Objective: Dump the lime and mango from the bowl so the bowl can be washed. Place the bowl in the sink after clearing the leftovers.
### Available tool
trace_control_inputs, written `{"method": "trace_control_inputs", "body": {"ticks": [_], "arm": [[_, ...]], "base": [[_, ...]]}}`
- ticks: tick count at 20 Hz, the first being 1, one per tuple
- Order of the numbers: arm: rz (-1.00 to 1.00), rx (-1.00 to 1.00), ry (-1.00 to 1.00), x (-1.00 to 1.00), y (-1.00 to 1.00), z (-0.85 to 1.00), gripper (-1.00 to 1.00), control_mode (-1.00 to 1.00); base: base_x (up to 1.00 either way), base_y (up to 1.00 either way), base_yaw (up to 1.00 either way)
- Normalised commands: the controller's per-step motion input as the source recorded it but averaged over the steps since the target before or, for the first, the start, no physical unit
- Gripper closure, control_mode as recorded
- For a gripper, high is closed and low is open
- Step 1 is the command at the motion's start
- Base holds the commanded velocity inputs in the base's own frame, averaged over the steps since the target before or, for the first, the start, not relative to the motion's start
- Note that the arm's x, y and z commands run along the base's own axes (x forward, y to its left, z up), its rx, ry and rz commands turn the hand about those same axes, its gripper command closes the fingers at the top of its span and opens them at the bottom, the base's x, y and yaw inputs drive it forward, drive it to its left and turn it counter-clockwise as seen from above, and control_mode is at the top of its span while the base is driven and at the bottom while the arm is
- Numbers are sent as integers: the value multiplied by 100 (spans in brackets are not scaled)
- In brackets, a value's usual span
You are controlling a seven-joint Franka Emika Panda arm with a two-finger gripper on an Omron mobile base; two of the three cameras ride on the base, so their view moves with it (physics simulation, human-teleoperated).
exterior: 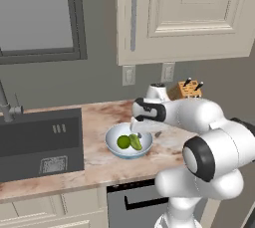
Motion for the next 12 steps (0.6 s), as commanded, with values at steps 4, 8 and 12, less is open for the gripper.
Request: {"method": "trace_control_inputs", "body": {"ticks": [4, 8, 12], "arm": [[0, 1, 0, 21, 2, -44, -100, -100], [0, 0, 0, 10, 0, -46, 100, -100], [0, 0, -3, 0, 0, -41, 100, -100]], "base": [[0, 0, 0], [0, 0, 0], [0, 0, 0]]}}
